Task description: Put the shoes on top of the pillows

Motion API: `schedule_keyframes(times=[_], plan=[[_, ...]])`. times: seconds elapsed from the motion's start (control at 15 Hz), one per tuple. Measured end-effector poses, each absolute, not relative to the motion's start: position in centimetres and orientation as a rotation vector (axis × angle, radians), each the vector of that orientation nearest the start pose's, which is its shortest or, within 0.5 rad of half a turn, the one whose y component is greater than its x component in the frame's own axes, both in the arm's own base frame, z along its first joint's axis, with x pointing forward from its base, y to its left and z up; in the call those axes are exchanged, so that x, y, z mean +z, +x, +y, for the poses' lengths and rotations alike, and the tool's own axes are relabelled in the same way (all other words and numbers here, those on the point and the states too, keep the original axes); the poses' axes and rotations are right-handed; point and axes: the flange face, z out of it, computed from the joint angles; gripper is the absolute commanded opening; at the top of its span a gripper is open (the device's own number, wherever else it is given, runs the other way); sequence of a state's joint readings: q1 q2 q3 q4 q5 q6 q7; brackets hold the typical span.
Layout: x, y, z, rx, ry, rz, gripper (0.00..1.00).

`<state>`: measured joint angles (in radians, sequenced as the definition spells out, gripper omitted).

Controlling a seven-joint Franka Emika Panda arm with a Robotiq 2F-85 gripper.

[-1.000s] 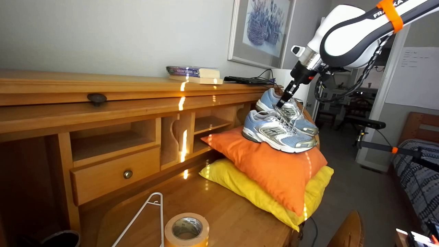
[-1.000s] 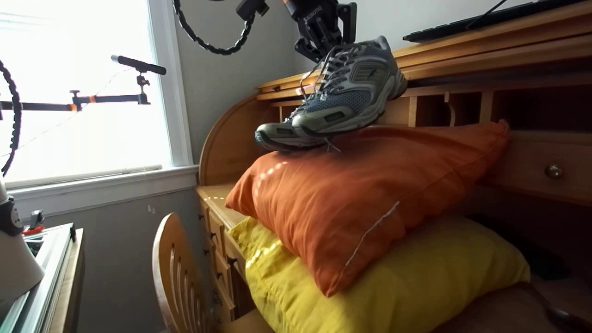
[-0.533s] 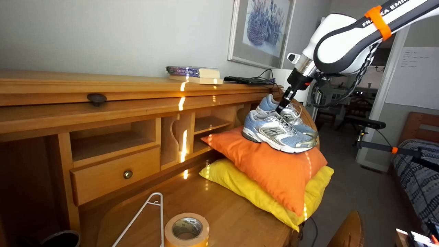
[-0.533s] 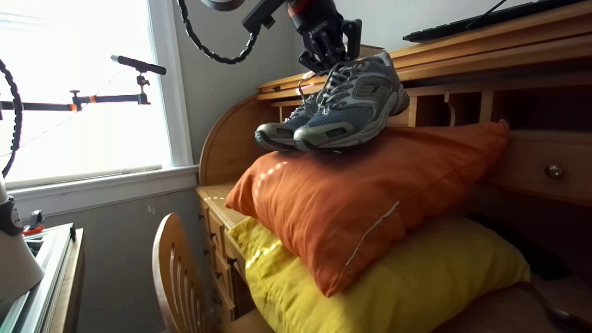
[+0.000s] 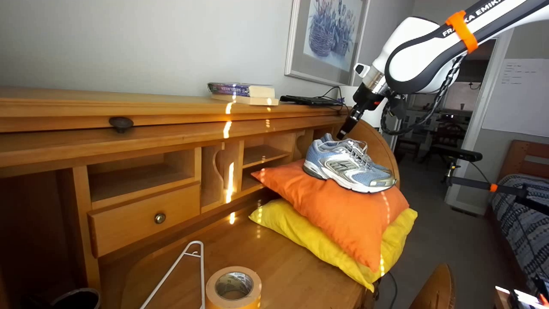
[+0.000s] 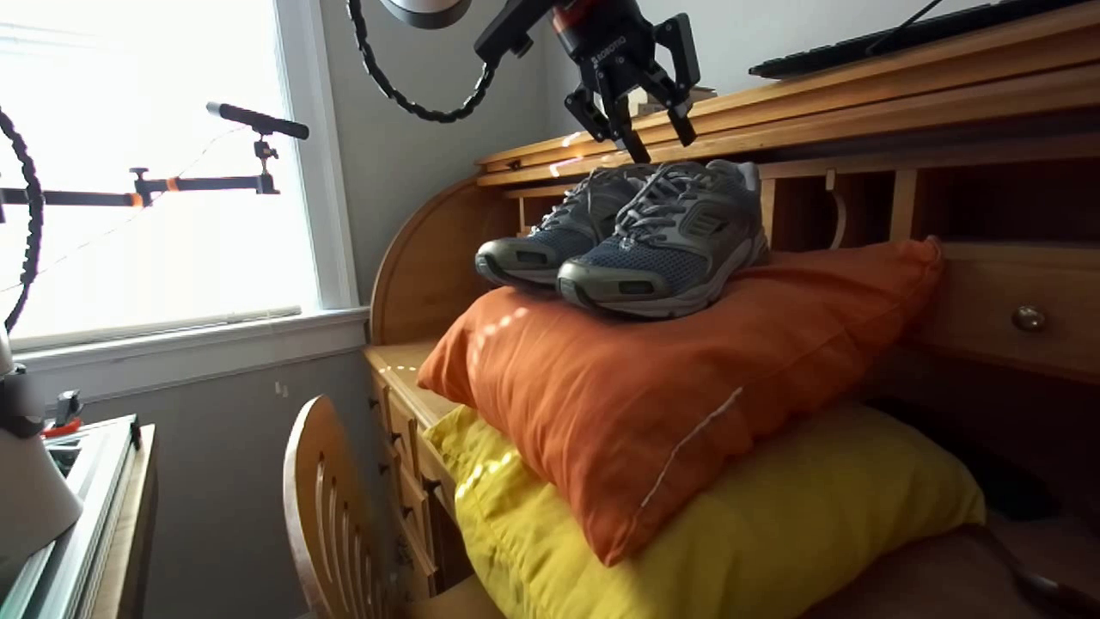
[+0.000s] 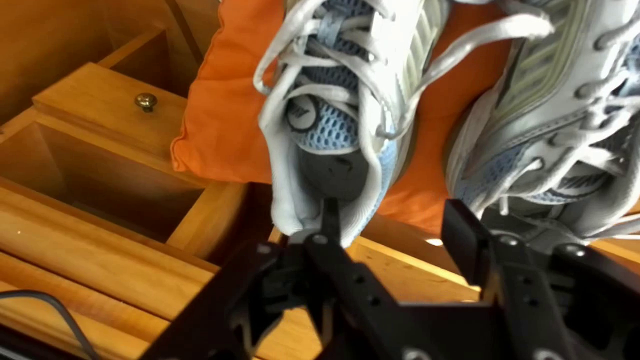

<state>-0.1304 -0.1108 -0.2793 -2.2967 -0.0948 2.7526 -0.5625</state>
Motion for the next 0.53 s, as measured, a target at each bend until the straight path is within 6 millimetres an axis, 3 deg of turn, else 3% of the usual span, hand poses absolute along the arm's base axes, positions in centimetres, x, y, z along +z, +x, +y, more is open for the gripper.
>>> schedule_keyframes(times=[0.13,0.53], plan=[[45.9,49.8,-21.2,-0.845,-3.304,-0.379,0.99],[46.8,50.0,-19.6,-0.883,-3.297,-0.318,1.0]])
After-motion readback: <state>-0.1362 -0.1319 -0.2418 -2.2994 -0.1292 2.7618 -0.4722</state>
